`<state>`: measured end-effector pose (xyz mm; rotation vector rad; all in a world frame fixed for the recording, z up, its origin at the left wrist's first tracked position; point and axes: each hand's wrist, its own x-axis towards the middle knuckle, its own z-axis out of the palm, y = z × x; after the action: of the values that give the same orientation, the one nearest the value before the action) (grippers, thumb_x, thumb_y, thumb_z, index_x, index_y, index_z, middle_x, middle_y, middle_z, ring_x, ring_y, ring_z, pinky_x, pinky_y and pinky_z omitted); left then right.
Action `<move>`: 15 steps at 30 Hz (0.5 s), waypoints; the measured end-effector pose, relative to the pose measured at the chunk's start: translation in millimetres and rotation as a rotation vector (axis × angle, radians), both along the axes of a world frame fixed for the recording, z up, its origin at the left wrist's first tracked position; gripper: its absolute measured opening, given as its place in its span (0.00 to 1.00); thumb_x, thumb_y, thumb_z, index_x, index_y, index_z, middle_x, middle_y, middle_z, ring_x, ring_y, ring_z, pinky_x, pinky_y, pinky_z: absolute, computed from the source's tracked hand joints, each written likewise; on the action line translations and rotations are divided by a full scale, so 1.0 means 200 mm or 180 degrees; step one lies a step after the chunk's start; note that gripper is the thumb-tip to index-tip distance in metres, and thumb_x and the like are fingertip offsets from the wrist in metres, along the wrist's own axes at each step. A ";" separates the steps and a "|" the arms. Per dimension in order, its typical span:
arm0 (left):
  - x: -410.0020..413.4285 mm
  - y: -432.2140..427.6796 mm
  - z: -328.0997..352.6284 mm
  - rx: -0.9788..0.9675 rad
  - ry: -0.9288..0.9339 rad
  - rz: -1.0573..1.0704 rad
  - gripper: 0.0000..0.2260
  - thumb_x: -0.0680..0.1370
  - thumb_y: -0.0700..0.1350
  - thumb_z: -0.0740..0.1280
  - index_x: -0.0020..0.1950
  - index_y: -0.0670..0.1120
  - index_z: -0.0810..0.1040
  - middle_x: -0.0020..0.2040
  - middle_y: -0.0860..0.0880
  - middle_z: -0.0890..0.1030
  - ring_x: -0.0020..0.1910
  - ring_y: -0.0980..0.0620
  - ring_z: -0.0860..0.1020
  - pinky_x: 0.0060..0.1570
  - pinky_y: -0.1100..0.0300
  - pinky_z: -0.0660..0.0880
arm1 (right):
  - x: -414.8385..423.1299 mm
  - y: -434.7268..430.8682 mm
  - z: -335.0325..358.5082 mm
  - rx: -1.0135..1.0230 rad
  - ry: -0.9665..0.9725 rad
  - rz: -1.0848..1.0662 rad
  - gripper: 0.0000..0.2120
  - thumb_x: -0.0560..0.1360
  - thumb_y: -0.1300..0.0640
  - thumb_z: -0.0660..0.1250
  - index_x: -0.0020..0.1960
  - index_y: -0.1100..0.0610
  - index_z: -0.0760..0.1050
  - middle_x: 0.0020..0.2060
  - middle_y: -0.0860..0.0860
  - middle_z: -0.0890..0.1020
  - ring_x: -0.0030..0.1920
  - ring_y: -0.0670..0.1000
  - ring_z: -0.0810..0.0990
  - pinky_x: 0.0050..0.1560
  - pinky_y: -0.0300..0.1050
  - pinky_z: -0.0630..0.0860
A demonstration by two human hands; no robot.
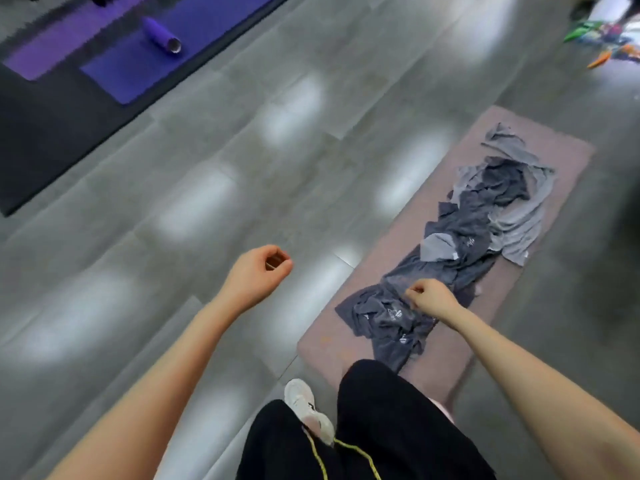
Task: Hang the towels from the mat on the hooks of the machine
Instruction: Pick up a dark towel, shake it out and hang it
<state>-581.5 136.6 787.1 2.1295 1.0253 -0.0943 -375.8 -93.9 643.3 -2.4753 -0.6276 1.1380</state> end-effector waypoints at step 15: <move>1.45 0.77 -0.26 -0.0190 0.0078 -0.2096 0.03 0.76 0.45 0.66 0.42 0.48 0.79 0.40 0.51 0.82 0.41 0.53 0.79 0.38 0.67 0.70 | 0.45 0.29 -0.34 -0.0112 0.0531 -0.2866 0.10 0.75 0.60 0.61 0.37 0.56 0.76 0.26 0.50 0.79 0.27 0.50 0.73 0.29 0.41 0.68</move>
<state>-291.9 289.8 735.7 2.3302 0.2920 -0.4600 -285.2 -36.0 575.7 -2.2189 0.5263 0.9376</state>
